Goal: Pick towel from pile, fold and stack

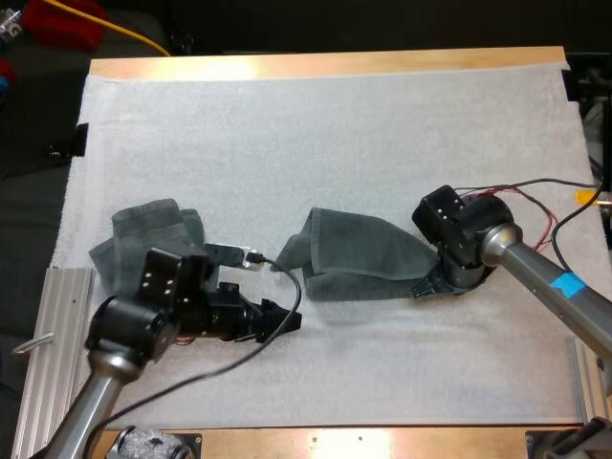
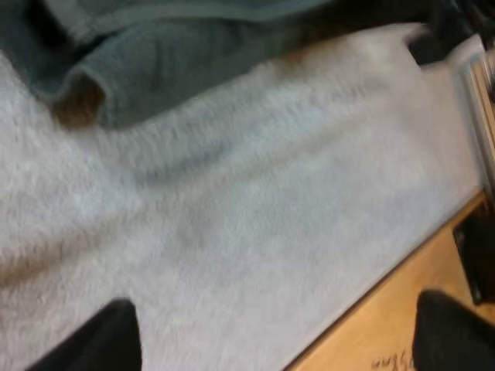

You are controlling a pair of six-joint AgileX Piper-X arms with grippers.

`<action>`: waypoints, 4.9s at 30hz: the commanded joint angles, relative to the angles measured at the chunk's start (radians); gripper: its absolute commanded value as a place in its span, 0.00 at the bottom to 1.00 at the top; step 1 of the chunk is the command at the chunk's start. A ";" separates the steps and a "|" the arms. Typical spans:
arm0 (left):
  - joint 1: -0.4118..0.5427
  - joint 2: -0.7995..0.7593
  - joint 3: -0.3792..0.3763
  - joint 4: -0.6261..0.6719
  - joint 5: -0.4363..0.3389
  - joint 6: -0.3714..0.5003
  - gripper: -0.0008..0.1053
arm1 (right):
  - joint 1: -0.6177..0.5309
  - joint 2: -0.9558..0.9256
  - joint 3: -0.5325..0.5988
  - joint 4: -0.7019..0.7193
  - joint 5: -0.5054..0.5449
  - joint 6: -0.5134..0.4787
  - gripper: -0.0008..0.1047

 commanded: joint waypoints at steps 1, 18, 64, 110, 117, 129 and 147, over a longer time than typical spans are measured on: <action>0.001 0.019 0.005 -0.033 0.011 -0.022 0.66 | -0.004 -0.011 0.002 0.011 -0.012 -0.006 0.02; 0.001 0.358 0.008 -0.283 0.075 -0.070 0.66 | -0.004 -0.011 0.002 0.011 -0.012 -0.006 0.02; -0.039 0.567 0.008 -0.594 0.147 -0.159 0.37 | -0.004 -0.011 0.002 -0.010 -0.012 0.003 0.02; -0.039 0.336 -0.520 0.392 0.110 0.268 0.01 | -0.004 -0.358 -0.029 -0.135 -0.480 0.404 0.02; -0.040 0.258 -0.534 0.438 0.110 0.289 0.01 | -0.004 -0.363 -0.029 -0.242 -0.628 0.529 0.02; -0.040 0.159 -0.534 0.464 0.213 0.288 0.01 | -0.005 -0.395 -0.029 -0.438 -0.761 0.680 0.02; -0.038 0.137 -0.534 0.315 0.319 0.167 0.01 | -0.138 -0.533 -0.029 -0.221 -0.683 0.573 0.02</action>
